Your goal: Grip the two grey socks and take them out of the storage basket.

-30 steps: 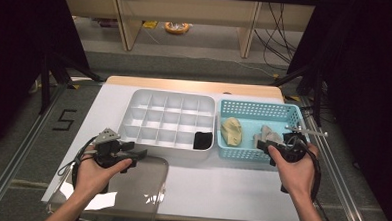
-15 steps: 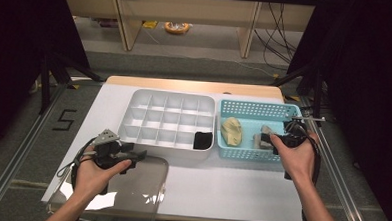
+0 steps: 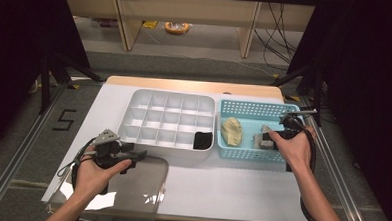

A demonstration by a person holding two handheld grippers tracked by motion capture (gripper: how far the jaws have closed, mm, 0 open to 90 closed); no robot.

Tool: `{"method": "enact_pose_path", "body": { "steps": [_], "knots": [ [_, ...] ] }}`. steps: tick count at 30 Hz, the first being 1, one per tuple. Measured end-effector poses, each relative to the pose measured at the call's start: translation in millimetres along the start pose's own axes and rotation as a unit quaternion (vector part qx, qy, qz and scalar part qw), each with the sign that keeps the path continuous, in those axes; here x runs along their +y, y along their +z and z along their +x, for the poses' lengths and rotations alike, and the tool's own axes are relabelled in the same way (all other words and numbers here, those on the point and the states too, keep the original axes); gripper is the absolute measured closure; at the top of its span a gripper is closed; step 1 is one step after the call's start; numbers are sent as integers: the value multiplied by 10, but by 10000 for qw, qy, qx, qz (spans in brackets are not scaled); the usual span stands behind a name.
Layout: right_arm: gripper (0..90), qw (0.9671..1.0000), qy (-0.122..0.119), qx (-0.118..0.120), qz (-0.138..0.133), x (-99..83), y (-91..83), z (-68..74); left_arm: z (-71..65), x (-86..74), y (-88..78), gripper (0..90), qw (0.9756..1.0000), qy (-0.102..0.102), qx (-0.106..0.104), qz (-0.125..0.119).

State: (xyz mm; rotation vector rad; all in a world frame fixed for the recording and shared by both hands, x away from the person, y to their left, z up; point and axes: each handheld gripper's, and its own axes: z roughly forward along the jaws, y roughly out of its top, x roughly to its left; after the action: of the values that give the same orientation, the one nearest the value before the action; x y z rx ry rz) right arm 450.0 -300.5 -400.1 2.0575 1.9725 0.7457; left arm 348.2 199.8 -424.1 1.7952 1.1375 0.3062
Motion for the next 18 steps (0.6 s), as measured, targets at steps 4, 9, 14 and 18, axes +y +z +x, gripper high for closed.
{"method": "enact_pose_path", "body": {
  "steps": [4, 9, 14, 18],
  "knots": [
    [384, 9996, -84, -31, 255, 37, 72, -25, -8, -5, 10, 376, 10000, -18, -2, 9],
    [358, 9988, -298, -189, 353, 110, 135, -66, -6, -9, 11, 376, 10000, -14, 3, 23],
    [350, 9983, -238, -265, 471, 161, 211, -66, -2, -11, 8, 376, 10000, -14, -15, 8],
    [349, 9973, -314, -306, 596, 180, 270, -73, -4, -22, 20, 376, 10000, -4, -22, 66]
  ]
}}
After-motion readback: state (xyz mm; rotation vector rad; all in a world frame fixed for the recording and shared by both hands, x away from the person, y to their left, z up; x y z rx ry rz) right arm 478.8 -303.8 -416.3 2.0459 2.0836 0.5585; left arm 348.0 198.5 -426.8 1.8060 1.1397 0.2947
